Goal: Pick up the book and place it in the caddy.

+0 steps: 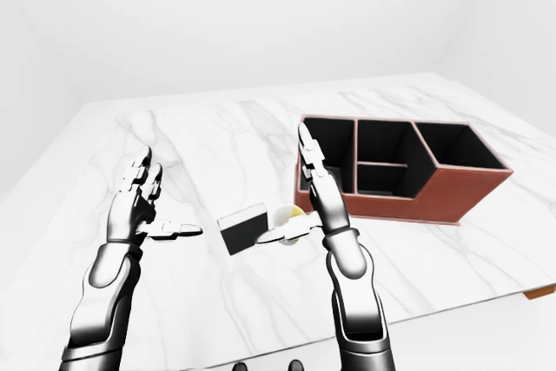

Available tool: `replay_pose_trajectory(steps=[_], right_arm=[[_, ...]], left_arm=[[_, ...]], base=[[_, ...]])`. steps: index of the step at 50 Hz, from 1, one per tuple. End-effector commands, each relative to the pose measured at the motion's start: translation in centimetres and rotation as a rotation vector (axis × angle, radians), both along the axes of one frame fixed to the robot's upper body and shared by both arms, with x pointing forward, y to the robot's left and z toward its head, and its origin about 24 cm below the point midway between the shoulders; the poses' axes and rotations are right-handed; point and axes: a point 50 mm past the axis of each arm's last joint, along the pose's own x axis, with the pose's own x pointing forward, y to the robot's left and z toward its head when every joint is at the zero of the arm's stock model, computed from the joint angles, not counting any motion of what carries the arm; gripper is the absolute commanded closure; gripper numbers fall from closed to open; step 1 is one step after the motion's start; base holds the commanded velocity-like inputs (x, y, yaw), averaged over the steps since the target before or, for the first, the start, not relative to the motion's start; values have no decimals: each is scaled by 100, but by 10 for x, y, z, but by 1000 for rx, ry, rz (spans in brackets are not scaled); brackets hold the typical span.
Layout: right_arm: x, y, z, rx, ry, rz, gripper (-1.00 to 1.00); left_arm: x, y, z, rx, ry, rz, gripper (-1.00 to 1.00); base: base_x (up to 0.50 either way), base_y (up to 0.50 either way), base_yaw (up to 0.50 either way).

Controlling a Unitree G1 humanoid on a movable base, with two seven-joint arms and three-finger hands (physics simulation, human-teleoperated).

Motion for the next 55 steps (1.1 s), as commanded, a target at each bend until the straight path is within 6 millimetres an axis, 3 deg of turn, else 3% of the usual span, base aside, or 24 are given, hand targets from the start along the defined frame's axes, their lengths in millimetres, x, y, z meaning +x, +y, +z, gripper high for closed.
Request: replay_pose_trajectory(steps=[1, 19, 27, 32, 44, 50, 52, 55], right_arm=[[1, -1, -3, 5, 16, -5, -100], [0, 4, -4, -50, 11, -16, -100], [-10, 29, 5, -266, -46, 107, -100], [-4, 38, 13, -319, -84, 115, -100], [7, 61, -7, -673, -55, 95, -100], [13, 82, -21, -861, -112, 132, -100], [16, 86, -35, -893, -108, 147, -100], [22, 94, -32, -967, -131, 147, -100]], left_arm=[[0, 0, -3, -1, 11, 1, -100], [-1, 2, -5, -8, 22, 5, -100], [-5, 5, 3, -10, -14, 9, -100], [-8, 10, 14, -3, -63, 20, -100], [-19, 24, 28, -16, -125, 55, -100], [-27, 33, 45, -26, -206, 79, -100], [-31, 36, 52, -27, -235, 88, -100], [-37, 42, 56, -28, -255, 106, -100]], base=[[36, -5, 0], [5, -1, 0], [0, 0, 0], [0, 0, 0], [0, 0, 0], [0, 0, 0], [0, 0, 0], [0, 0, 0]])
